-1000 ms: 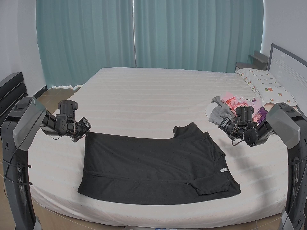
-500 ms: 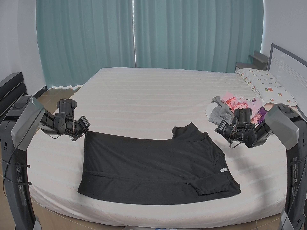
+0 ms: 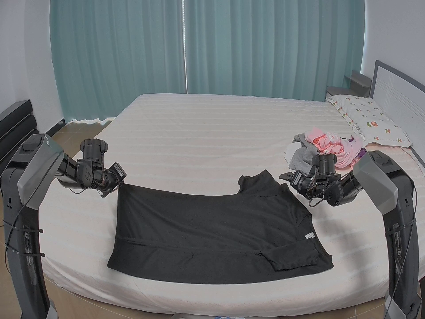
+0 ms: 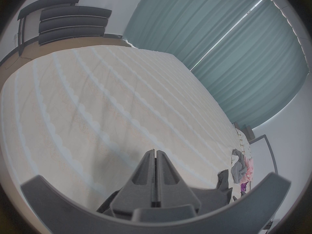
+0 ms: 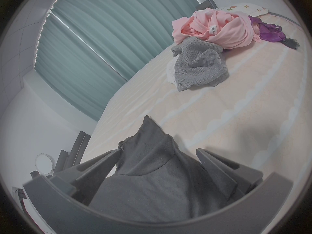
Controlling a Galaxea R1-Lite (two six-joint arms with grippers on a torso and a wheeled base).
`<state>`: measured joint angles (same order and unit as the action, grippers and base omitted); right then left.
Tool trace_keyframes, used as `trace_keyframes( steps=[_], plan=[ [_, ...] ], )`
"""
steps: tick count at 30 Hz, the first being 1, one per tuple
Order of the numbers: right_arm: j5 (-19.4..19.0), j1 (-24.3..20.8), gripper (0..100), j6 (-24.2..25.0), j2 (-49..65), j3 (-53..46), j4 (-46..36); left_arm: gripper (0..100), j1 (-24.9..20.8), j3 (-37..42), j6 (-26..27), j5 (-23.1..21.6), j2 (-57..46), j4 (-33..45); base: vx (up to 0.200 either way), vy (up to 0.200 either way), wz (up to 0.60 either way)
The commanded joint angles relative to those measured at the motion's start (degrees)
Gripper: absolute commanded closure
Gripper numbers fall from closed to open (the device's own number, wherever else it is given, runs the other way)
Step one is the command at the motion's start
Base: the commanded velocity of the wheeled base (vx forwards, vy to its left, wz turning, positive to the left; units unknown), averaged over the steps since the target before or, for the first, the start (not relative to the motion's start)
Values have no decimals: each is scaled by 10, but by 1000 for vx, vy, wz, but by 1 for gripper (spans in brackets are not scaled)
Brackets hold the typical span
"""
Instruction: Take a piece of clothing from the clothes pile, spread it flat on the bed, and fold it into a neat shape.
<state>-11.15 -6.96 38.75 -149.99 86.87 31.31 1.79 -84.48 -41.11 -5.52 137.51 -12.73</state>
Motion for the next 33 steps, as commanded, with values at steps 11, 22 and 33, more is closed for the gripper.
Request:
trace_keyframes(
  steps=[11, 22, 33],
  plan=[
    [3, -7, 100, -11, -65, 73, -19, 100, -4, 0, 0, 0, 3, 0, 0, 0, 0],
    [23, 6, 100, -18, -57, 78, -27, 100, -8, 0, 1, 1, 2, 1, 0, 0, 0],
    [6, 15, 100, -5, 18, 1, -22, 100, -8, -1, 2, 3, -4, 3, 0, 0, 0]
  ],
)
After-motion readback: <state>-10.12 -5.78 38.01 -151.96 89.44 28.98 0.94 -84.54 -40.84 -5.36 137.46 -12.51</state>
